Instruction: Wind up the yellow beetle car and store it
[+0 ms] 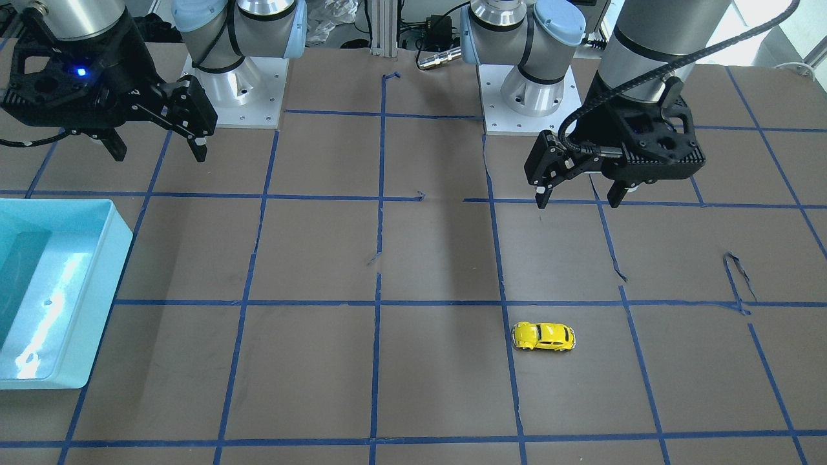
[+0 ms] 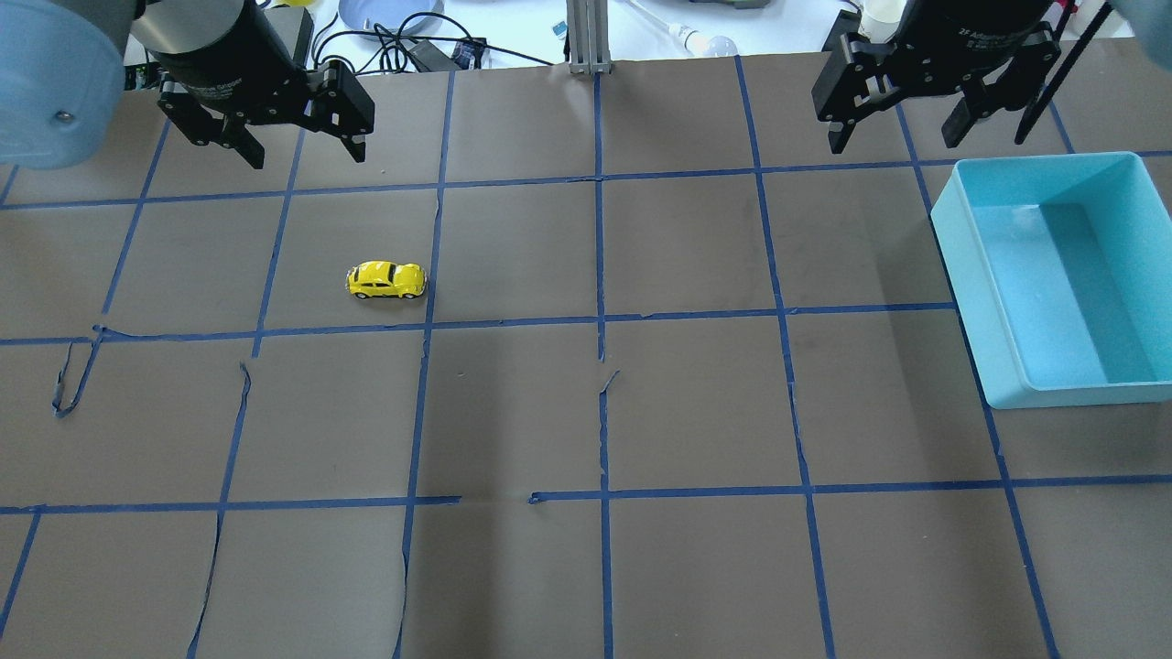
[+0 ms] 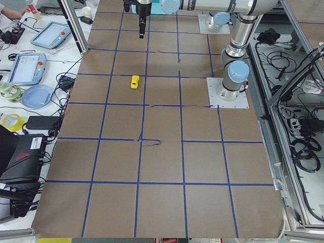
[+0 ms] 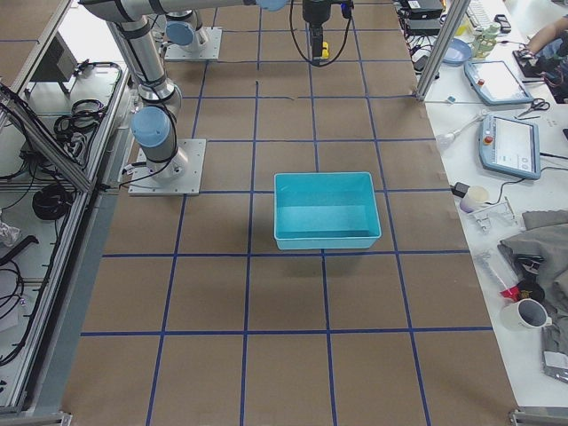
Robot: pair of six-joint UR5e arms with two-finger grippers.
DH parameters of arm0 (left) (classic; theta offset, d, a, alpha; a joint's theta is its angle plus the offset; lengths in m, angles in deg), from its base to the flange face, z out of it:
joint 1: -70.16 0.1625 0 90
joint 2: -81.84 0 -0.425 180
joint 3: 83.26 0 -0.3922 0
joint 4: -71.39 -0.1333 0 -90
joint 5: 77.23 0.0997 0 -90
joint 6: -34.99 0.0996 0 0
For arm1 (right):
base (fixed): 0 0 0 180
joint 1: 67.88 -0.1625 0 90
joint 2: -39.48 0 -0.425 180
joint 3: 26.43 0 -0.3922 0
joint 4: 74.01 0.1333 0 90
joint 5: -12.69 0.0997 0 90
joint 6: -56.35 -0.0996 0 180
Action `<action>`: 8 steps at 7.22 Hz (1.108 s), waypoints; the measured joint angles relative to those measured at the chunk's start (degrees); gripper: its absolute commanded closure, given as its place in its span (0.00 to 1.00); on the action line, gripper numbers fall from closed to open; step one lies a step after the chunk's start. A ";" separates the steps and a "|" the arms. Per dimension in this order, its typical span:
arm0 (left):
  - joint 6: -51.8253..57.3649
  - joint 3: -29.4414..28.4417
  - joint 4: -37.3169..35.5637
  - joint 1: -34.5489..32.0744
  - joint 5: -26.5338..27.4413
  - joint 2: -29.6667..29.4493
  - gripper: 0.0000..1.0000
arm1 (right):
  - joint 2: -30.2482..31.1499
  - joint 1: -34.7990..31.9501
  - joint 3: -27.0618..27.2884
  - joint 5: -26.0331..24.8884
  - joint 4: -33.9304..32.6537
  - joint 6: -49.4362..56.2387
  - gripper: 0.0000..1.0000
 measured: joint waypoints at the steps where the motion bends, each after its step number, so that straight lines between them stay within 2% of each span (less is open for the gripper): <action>1: 0.15 0.03 0.25 -0.08 0.07 0.25 0.00 | -0.05 0.00 -0.03 0.00 0.00 0.02 0.00; 8: 0.25 0.59 0.81 0.02 -0.13 0.97 0.00 | -0.16 0.00 0.04 0.00 0.07 0.15 0.00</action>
